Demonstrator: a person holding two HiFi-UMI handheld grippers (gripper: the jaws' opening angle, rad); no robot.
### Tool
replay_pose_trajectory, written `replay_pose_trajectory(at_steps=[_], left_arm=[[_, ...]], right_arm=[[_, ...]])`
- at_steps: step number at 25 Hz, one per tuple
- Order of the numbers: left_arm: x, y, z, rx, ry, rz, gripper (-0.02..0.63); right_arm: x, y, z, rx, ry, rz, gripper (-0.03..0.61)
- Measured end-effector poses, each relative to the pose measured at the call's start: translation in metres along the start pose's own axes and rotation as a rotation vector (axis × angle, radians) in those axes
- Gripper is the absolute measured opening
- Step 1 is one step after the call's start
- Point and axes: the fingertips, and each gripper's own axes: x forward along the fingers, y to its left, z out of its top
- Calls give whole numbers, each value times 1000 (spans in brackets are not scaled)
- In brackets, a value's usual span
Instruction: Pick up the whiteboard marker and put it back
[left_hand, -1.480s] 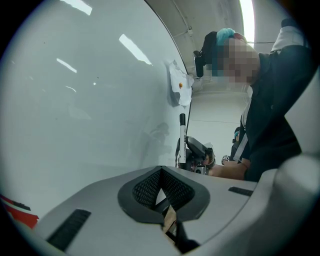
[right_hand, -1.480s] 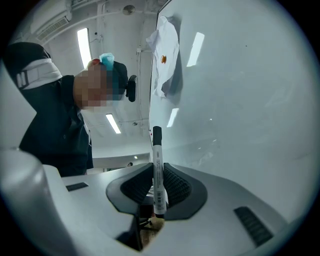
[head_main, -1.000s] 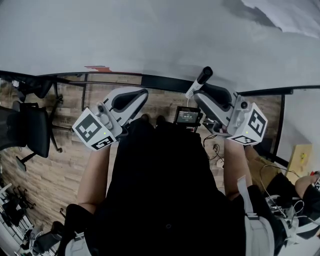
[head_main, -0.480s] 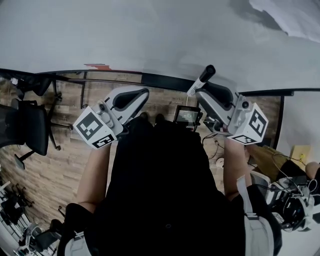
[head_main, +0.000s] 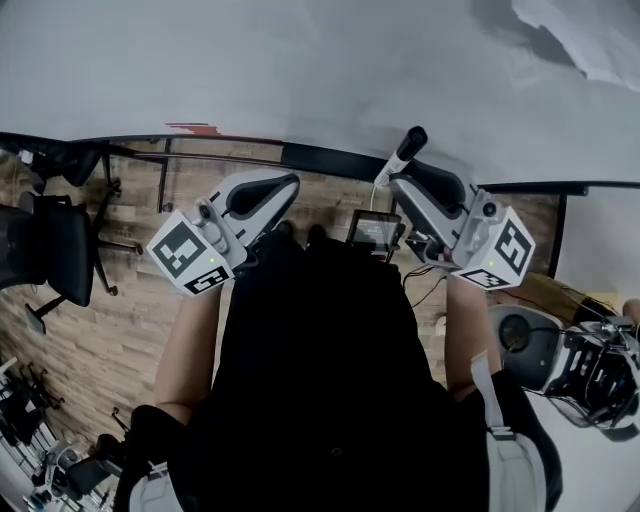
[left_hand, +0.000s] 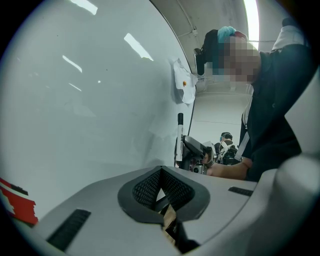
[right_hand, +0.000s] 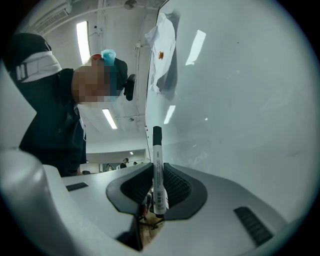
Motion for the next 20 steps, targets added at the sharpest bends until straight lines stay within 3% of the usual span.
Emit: replay_pose_trajectory(at_steps=[11, 20], left_arm=[[-21, -18, -9, -7, -3, 3, 11], [-19, -17, -13, -14, -2, 9, 11]], right_arm=[[2, 16, -32, -131, 133, -78, 74], [10, 1, -68, -295, 317, -137, 74]])
